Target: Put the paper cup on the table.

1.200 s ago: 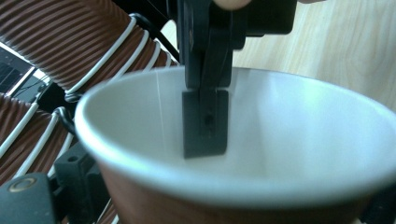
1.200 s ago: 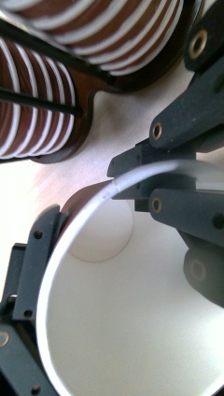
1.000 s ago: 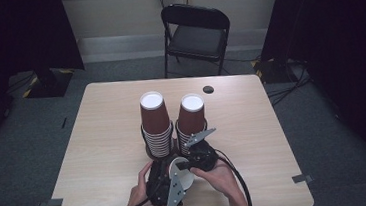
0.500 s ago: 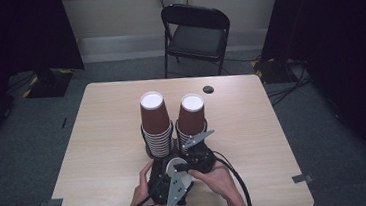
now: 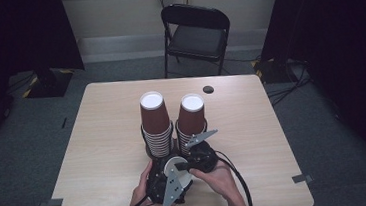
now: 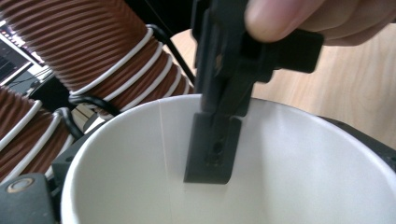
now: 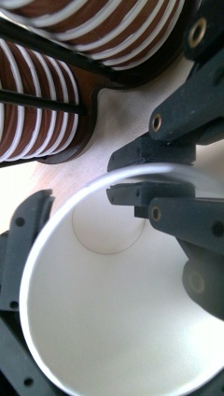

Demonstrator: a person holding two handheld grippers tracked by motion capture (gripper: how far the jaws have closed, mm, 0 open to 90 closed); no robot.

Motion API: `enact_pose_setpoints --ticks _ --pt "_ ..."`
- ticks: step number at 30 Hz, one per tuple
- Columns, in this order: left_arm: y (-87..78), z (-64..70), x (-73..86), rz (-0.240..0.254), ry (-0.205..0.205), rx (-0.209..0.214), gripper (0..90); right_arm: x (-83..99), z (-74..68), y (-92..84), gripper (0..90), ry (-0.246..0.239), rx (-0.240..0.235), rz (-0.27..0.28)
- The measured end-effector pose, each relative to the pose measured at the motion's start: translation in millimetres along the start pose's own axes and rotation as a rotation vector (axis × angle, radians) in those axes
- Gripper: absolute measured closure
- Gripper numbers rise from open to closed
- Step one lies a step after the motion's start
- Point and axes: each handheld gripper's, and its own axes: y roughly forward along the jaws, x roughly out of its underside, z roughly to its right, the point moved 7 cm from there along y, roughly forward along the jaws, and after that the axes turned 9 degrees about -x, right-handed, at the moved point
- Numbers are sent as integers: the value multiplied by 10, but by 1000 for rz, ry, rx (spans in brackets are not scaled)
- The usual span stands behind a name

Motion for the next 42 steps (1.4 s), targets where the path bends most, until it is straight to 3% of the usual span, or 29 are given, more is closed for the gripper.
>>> enact_pose_setpoints --ticks 4,8,11,15,17,18,20,21,22,24,25,27,32,33,35,40,42 --pt "-19 -12 8 5 -19 -1 70 4 -8 -26 795 4 1 24" --pt "-38 -35 21 9 -60 -1 69 -1 -24 -35 765 -8 16 43" --pt "-59 -58 29 37 -104 18 68 -16 -48 -61 712 -18 22 82" --pt "-52 -86 46 31 -152 17 68 -21 -52 -85 664 -14 32 115" --pt "-52 -117 72 17 -154 9 68 -21 -46 -111 620 -16 42 138" --pt "-49 -123 83 19 -180 15 68 -18 -42 -122 605 -17 41 147" --pt "-48 -132 92 16 -189 17 68 -12 -29 -154 569 -6 40 170" --pt "-48 -161 127 5 -221 15 68 -9 -27 -172 561 -9 40 183" --pt "-48 -161 127 5 -221 15 68 -7 -26 -186 544 -12 41 195" --pt "-56 -196 163 -8 -242 14 68 -8 -23 -215 514 -16 47 224" --pt "-64 -234 194 -11 -279 9 67 -10 -19 -231 487 -15 48 244" --pt "-87 -286 233 -22 -305 -1 66 -13 -13 -273 456 -17 52 287" --pt "-124 -382 298 -32 -352 -13 65 -1 16 -398 388 -18 76 404" --pt "-141 -420 327 -29 -376 -12 65 12 32 -434 379 -18 87 431" --pt "-153 -453 354 -33 -387 -19 66 39 60 -479 349 -21 113 462" --pt "-207 -592 452 -23 -471 -38 67 147 104 -548 327 -19 153 490" --pt "-224 -628 471 -20 -478 -45 66 165 114 -555 322 -21 164 495"
